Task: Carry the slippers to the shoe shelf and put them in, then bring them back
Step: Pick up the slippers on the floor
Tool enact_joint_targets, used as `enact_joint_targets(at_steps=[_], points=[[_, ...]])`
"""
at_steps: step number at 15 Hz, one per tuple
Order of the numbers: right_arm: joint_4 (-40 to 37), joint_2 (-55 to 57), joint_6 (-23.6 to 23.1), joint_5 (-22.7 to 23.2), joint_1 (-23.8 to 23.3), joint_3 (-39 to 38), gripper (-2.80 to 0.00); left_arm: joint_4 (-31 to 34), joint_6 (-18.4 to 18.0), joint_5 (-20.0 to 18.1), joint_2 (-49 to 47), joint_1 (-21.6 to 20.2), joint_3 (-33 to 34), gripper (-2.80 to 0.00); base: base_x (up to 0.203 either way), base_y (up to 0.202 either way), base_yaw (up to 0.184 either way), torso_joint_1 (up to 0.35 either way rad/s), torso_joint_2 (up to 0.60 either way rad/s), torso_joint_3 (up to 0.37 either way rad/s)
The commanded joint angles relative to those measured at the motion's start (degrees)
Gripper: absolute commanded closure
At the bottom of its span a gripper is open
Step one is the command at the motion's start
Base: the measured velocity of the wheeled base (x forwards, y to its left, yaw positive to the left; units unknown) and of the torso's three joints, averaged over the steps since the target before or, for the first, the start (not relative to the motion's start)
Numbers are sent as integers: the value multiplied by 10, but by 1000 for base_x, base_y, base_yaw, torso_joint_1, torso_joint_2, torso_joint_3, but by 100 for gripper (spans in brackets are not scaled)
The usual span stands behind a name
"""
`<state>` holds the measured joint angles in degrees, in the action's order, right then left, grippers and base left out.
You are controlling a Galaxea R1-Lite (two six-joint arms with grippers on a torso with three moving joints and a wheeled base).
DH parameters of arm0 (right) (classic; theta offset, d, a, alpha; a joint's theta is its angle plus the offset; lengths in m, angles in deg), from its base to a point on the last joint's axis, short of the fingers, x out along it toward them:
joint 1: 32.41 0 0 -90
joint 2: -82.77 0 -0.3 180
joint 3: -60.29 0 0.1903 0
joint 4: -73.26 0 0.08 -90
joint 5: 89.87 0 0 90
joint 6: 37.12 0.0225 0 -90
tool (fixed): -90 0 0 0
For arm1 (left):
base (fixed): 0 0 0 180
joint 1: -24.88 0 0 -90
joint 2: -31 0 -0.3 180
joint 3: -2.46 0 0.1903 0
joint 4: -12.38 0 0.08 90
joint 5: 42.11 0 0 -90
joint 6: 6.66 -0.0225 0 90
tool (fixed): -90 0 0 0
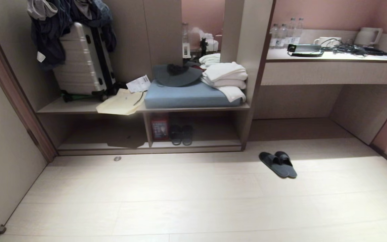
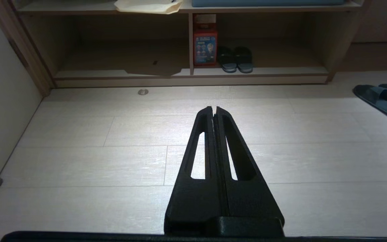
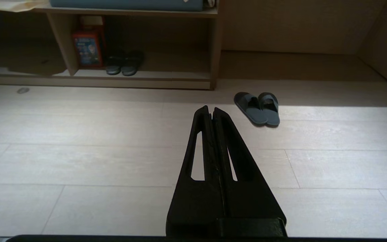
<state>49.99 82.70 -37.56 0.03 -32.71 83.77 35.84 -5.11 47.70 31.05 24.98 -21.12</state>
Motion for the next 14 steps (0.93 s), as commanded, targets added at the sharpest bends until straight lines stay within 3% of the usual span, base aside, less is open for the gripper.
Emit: enact_joint_targets(at_steps=[1, 14], points=[[0, 0, 0, 0, 0, 0, 0, 0, 0, 0, 0, 0, 0, 0, 197, 0, 3, 6, 7, 9], [0, 0, 0, 0, 0, 0, 0, 1, -1, 0, 0, 0, 0, 0, 195, 0, -1, 2, 0, 2]])
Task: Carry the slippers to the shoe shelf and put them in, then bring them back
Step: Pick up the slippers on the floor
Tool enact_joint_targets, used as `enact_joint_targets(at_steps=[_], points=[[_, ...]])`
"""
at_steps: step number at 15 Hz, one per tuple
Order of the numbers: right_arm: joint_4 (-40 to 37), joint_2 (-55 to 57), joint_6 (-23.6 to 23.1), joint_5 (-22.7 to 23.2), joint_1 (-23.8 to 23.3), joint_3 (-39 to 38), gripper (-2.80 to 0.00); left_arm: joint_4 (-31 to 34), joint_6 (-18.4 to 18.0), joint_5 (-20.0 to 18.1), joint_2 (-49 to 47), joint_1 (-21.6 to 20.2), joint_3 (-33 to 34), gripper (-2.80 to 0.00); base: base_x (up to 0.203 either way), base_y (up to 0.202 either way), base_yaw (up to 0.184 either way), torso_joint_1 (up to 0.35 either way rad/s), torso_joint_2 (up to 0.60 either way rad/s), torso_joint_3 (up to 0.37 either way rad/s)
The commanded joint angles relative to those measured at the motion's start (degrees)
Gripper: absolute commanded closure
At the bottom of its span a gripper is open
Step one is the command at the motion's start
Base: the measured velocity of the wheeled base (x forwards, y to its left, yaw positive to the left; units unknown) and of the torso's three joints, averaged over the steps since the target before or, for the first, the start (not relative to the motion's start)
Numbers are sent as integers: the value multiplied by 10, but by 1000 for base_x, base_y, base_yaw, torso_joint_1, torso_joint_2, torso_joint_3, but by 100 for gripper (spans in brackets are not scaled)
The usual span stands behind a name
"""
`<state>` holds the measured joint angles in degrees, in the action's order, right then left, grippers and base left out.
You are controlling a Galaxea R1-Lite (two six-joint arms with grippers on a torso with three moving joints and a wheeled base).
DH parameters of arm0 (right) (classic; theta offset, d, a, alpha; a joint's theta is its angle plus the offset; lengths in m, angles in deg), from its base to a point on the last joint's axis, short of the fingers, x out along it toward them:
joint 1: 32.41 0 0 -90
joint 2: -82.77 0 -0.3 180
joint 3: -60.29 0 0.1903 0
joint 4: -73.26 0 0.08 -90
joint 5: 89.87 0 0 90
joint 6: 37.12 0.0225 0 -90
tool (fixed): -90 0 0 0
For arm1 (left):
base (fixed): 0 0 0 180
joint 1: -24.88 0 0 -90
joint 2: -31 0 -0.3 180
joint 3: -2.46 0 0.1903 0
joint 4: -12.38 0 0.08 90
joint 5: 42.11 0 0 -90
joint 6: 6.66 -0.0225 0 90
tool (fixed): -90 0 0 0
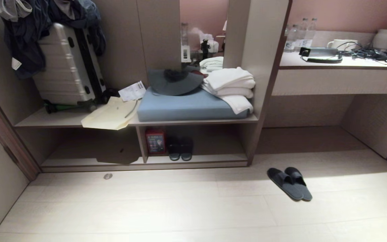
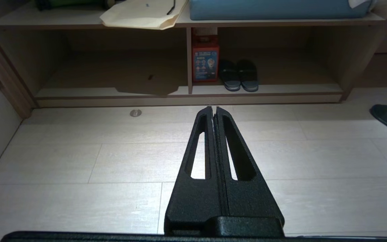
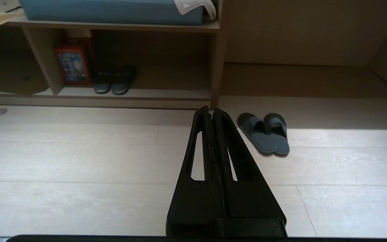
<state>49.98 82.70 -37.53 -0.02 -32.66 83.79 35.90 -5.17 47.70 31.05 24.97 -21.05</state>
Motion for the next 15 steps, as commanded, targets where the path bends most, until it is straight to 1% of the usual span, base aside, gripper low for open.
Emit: enact_joint_targets(at_steps=[1, 15], points=[[0, 0, 0, 1, 0, 0, 0, -1, 1, 0, 0, 0, 0, 0, 192, 0, -1, -4, 5, -1], [0, 0, 0, 1, 0, 0, 0, -6, 2, 0, 0, 0, 1, 0, 197, 0, -1, 1, 1, 4]])
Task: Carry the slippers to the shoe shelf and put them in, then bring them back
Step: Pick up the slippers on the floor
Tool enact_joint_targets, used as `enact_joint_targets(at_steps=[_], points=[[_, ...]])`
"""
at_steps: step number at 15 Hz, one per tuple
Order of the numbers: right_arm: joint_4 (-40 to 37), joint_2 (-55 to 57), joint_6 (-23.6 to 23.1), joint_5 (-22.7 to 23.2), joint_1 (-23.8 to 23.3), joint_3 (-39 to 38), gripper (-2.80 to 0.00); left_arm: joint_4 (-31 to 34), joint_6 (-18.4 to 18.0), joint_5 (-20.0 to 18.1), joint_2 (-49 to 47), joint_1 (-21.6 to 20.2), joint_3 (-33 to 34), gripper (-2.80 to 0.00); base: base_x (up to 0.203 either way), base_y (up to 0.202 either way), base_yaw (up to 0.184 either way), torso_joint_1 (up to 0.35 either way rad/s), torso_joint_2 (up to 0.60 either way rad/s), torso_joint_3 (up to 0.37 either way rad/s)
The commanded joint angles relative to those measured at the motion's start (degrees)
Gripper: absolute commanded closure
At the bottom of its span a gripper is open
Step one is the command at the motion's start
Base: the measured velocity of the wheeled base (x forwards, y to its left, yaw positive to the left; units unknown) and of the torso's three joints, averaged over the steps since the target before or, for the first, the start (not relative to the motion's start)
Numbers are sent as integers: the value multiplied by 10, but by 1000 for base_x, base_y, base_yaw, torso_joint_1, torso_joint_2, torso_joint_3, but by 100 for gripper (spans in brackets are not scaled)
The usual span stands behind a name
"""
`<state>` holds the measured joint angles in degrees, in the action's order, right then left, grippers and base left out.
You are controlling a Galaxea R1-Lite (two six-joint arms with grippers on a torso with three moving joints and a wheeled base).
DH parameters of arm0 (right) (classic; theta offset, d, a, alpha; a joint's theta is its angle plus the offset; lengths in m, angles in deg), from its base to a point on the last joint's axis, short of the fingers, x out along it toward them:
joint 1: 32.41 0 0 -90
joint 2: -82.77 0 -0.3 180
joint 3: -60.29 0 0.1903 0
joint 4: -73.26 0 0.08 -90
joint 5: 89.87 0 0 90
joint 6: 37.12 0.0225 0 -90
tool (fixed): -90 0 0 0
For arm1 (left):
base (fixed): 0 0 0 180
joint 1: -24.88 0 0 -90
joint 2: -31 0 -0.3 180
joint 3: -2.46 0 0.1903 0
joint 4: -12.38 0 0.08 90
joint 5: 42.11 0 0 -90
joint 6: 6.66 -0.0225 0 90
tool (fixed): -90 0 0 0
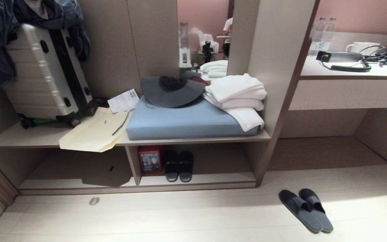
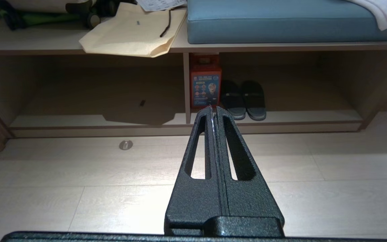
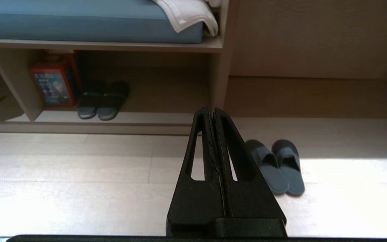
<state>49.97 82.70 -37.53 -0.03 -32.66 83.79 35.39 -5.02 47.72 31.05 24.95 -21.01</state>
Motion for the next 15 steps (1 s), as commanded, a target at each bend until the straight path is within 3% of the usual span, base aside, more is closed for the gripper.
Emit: enact_joint_targets(at_steps=[1, 5, 15], points=[[0, 0, 0, 0, 0, 0, 0, -1, 1, 0, 0, 0, 1, 0, 196, 0, -1, -2, -2, 7], [0, 0, 0, -1, 0, 0, 0, 0, 13, 3, 0, 0, 1, 0, 162, 0, -2, 8, 5, 4], [0, 0, 1, 0, 0, 0, 0, 0, 14, 3, 0, 0, 1, 0, 0, 0, 0, 0, 0, 0]])
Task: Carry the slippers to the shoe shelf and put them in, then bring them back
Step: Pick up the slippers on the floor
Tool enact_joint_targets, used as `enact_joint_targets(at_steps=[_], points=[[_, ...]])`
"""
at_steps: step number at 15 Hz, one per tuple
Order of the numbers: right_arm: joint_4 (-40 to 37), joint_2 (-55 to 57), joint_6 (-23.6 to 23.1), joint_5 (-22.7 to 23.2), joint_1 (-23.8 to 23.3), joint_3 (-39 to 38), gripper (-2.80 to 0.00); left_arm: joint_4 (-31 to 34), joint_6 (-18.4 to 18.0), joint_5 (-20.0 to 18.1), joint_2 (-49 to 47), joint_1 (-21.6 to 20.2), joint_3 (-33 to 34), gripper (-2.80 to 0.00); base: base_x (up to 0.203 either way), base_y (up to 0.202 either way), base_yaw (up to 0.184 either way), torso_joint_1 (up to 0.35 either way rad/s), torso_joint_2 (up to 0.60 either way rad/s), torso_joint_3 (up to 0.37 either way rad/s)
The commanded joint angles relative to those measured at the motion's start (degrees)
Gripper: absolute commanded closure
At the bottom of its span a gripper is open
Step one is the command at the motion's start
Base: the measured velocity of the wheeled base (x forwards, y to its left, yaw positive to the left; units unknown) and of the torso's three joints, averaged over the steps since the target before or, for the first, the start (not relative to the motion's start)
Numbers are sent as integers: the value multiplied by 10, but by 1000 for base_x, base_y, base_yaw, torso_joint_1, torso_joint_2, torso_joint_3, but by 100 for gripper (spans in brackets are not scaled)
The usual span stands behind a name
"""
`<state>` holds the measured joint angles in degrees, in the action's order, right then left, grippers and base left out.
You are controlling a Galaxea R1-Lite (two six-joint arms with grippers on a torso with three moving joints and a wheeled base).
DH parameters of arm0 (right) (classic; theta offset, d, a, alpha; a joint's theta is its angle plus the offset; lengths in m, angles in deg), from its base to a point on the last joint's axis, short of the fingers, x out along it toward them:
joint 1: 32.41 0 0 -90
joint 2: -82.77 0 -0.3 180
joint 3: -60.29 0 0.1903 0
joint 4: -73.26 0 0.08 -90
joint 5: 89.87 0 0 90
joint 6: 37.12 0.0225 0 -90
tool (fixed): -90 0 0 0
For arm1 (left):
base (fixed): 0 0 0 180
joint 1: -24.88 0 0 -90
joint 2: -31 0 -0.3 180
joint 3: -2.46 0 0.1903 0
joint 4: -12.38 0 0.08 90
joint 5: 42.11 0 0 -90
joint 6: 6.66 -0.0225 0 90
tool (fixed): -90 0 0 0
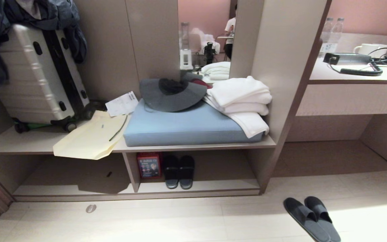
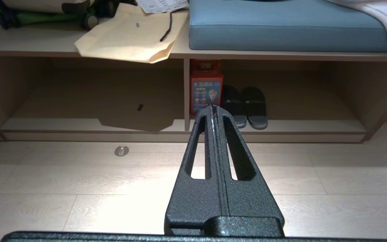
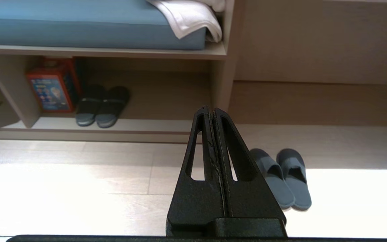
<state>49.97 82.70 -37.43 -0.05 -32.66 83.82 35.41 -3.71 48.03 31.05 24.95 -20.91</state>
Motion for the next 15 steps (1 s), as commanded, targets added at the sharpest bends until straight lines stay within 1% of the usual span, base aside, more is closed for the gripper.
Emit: enact_joint_targets(at_steps=[1, 3, 15], points=[[0, 0, 0, 0, 0, -1, 0, 0, 0, 0, 0, 0, 0, 0, 6, -48, 9, 4, 2, 9], [0, 0, 2, 0, 0, 0, 0, 0, 0, 0, 0, 0, 0, 0, 2, -129, 4, 2, 5, 5], [0, 0, 2, 0, 0, 0, 0, 0, 0, 0, 0, 0, 0, 0, 0, -196, 3, 2, 3, 1]])
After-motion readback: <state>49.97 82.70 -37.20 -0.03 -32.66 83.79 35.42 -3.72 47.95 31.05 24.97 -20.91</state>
